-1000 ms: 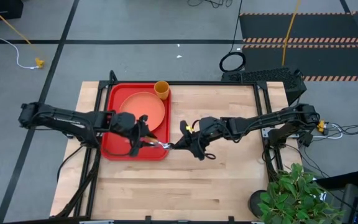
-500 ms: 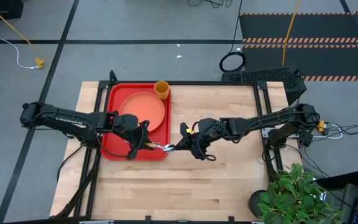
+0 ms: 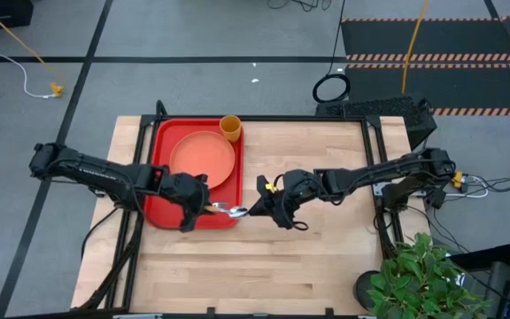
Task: Pick and place plate/cup/fork/spoon on tray
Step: Put the yellow spoon on the red serving tray at the bottom of the pink fork
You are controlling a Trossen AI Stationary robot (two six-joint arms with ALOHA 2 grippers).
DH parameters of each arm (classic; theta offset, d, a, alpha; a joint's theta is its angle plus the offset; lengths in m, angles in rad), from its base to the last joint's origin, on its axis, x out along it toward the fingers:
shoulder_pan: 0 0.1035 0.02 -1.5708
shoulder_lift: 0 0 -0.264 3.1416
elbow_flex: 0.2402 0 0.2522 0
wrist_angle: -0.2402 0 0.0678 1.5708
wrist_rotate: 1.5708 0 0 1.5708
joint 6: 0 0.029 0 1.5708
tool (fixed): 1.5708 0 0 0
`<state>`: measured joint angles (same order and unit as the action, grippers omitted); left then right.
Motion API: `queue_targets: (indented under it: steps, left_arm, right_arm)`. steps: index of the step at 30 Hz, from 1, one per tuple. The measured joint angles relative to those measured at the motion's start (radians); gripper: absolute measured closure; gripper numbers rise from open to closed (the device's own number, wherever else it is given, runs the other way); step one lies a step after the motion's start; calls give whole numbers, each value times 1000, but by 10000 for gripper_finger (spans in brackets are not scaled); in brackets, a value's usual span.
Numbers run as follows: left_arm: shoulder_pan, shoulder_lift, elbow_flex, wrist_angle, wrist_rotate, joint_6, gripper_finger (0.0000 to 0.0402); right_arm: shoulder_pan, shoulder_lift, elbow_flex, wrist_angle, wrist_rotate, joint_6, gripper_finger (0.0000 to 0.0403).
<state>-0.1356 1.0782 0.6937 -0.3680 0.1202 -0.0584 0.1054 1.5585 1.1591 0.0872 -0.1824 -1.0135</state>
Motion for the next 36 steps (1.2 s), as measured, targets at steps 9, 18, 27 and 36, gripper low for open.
queue_targets:
  steps: [9,18,27,36]
  left_arm:
    - [-127,0,-40,-188,-212,-116,355]
    - [-268,35,-208,-152,-332,-290,355]
    - [-278,108,-291,-55,-351,-319,354]
    - [-276,143,-290,12,-368,-324,306]
  right_arm:
    - [18,0,0,20,243,65,336]
    - [17,0,0,40,291,96,330]
    - [16,0,0,67,291,116,330]
    - [16,0,0,67,291,168,330]
